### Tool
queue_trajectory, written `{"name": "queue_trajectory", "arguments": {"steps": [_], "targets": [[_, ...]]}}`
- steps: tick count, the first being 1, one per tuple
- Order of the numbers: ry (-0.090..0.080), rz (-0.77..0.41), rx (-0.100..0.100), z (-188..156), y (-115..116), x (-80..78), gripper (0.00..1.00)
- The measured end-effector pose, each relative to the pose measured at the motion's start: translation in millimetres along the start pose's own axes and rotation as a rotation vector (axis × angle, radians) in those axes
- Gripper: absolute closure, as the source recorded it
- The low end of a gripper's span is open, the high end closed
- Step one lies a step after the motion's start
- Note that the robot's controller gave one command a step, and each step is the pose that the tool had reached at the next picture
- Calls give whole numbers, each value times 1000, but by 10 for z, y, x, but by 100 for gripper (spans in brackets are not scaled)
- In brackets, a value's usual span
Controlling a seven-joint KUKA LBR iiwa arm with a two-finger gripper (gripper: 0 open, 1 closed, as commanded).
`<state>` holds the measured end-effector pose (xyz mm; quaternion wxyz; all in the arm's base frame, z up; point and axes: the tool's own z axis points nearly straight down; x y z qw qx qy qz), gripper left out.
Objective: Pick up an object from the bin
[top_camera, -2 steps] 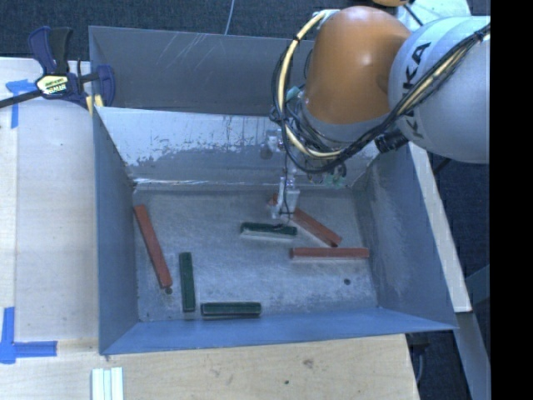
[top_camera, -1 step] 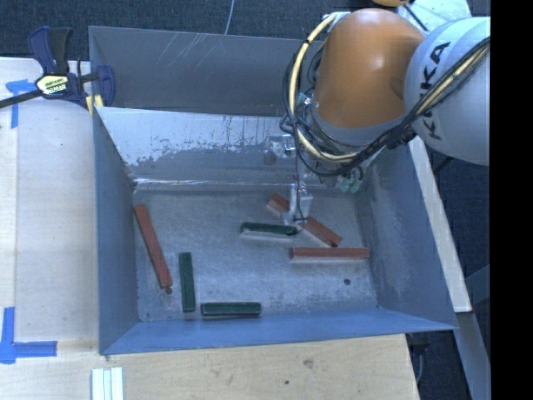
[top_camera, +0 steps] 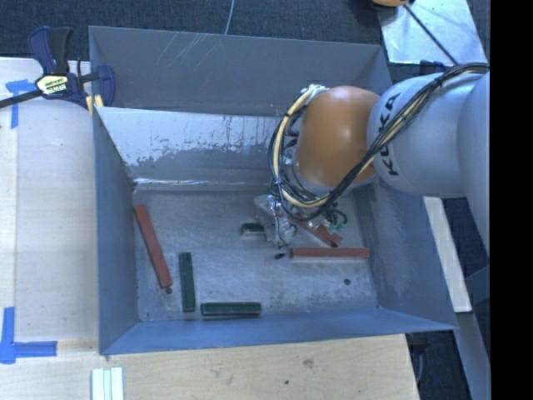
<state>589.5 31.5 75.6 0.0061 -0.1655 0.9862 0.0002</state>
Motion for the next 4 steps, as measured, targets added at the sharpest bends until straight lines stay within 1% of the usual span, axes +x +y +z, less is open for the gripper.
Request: {"name": "queue_trajectory", "arguments": {"steps": [1, 2, 3, 4], "targets": [[8, 1, -1, 48, 2, 31, 0], [7, 2, -2, 39, 5, 25, 100], [7, 2, -2, 39, 5, 25, 100], [8, 47, 0, -1363, -14, 161, 100]]}}
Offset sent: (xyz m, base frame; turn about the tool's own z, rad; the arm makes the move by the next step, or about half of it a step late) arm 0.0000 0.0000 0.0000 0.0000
